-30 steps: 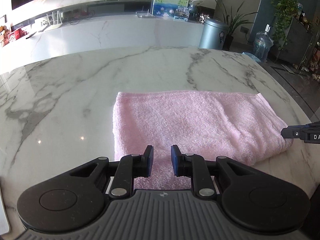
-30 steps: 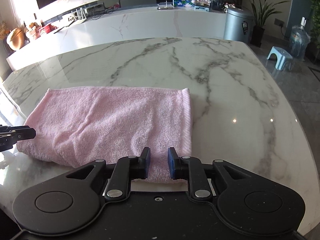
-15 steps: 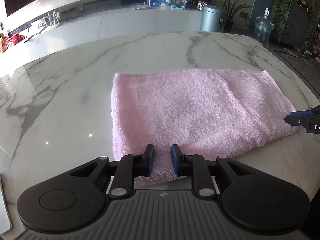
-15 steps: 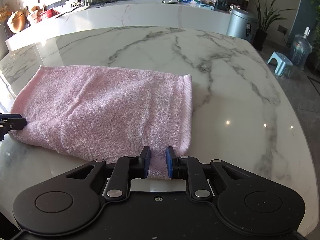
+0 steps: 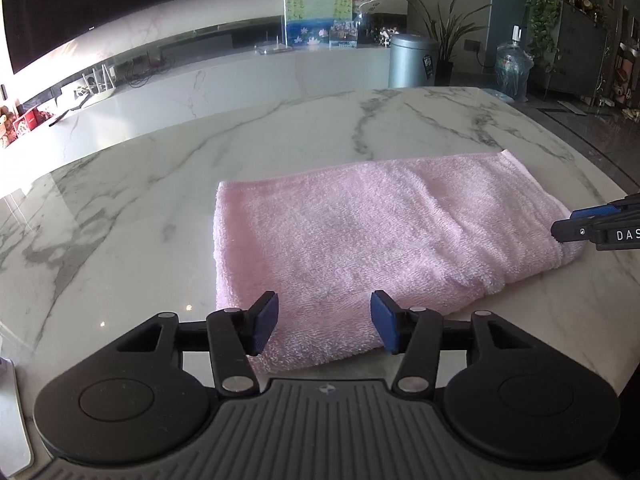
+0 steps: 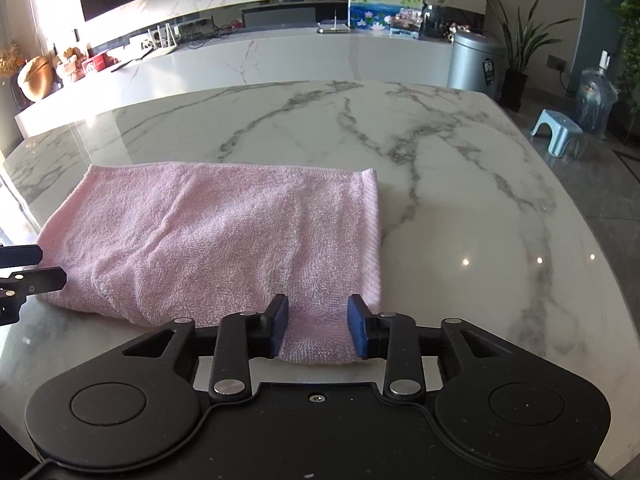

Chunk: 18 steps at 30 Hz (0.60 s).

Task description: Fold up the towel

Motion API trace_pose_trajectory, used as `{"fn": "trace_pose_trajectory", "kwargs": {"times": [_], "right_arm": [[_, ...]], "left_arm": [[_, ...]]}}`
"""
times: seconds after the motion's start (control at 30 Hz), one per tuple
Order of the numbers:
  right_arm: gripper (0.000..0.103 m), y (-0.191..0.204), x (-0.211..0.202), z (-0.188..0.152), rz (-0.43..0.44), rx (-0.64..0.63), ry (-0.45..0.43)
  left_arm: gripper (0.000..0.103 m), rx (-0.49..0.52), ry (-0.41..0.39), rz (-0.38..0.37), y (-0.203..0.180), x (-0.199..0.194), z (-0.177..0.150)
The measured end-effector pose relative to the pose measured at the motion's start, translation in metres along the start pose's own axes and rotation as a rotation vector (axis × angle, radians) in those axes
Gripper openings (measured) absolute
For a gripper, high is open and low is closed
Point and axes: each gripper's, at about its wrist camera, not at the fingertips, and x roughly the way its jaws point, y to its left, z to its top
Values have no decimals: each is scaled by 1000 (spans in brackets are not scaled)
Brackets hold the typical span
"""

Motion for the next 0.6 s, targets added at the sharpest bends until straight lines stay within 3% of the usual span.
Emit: {"fn": "trace_pose_trajectory", "kwargs": {"times": [0.2,0.27,0.33,0.43,0.6], "right_arm": [[59,12,-30,-14,-10,37,-120],[72,17,-37,-20,-5,42,-145],[79,24,-43,-27,9,34,-168],[83,35,-50,-35,16,13,-191],[99,44,-56,-43,25,9,-218]], "left_arm": [[67,-71,-72,36,-3,-22,-8],[71,-90,-109,41,-4,-29,-12],[77,-104,-143,44,-5,-35,-16],[81,-124,-170,41,-4,-39,-18],[82,-130,-172,45,-6,-41,-18]]}}
